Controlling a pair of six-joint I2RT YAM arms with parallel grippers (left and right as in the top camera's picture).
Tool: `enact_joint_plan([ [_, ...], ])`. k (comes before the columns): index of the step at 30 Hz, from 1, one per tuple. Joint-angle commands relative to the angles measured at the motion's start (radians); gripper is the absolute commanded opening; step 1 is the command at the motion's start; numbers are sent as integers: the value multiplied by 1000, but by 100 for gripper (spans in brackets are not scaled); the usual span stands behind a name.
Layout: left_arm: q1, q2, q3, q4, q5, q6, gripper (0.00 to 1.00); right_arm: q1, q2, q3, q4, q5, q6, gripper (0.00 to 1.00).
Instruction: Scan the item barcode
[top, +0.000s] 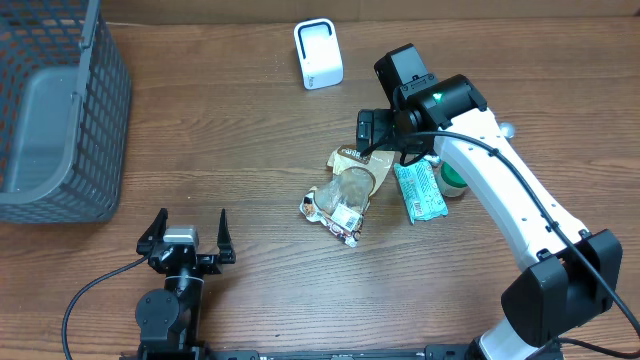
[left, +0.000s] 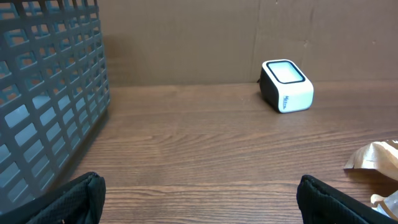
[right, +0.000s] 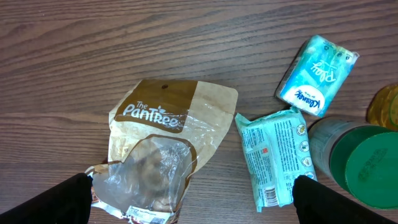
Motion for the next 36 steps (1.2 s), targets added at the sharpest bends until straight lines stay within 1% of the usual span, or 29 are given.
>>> enact_joint_plan([
  [1,4,-13,-4,0,11,19,99,3,-3,11,3,0,-1,100],
  [9,4,-13,-4,0,11,19,100,3,-7,11,5,0,-1,100],
  [15,4,-13,-4,0,11,19,100,3,-83,11,6,0,-1,100],
  [22,4,-13,-4,0,11,19,100,3,-266,11,6,0,-1,100],
  [23,4,-13,-4,0,11,19,100,3,-325,11,6,0,-1,100],
  [36,4,-13,-4,0,11,19,100,3,-728,11,6,0,-1,100],
])
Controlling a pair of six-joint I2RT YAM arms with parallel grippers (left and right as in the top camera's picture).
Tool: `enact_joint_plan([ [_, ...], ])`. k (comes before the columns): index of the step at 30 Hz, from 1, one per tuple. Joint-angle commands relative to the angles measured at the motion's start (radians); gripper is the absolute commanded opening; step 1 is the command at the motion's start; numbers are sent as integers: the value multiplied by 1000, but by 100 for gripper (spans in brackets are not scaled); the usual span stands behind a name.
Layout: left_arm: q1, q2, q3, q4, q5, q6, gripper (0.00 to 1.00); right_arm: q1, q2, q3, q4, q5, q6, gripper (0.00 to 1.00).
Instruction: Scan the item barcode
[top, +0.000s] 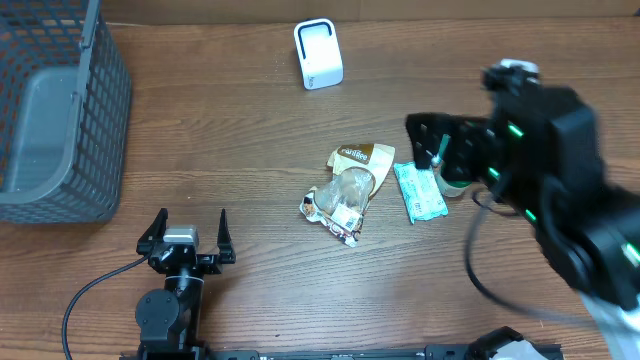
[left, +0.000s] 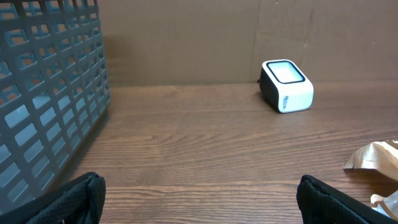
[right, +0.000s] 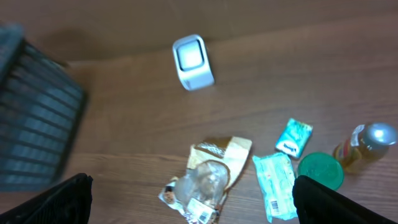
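Observation:
A crumpled brown and clear snack bag (top: 347, 190) (right: 210, 177) lies mid-table with a barcode label at its near end. Right of it lies a teal wipes pack (top: 417, 192) (right: 278, 186) showing a barcode. The white scanner (top: 318, 54) (left: 286, 85) (right: 193, 61) stands at the far edge. My right gripper (top: 440, 150) (right: 193, 199) hangs open high above the items, holding nothing. At the near left edge my left gripper (top: 187, 238) (left: 199, 199) rests open and empty.
A grey mesh basket (top: 55, 110) (left: 43, 93) fills the far left. A small teal tissue pack (right: 294, 138), a green-lidded jar (right: 320, 171) and a bottle (right: 367, 146) sit right of the wipes pack.
My right arm has risen from close above the snack bag and wipes pack to high over the table, so its view now takes in the scanner and basket. Nothing on the table moved.

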Motion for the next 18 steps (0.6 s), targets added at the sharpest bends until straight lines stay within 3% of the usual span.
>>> enact_joint_plan([
  [1,4,-13,-4,0,11,19,100,3,-111,11,4,0,-2,100],
  [9,4,-13,-4,0,11,19,99,3,-375,11,-1,0,-2,100],
  [18,4,-13,-4,0,11,19,99,-31,-483,12,-45,0,-2,100],
])
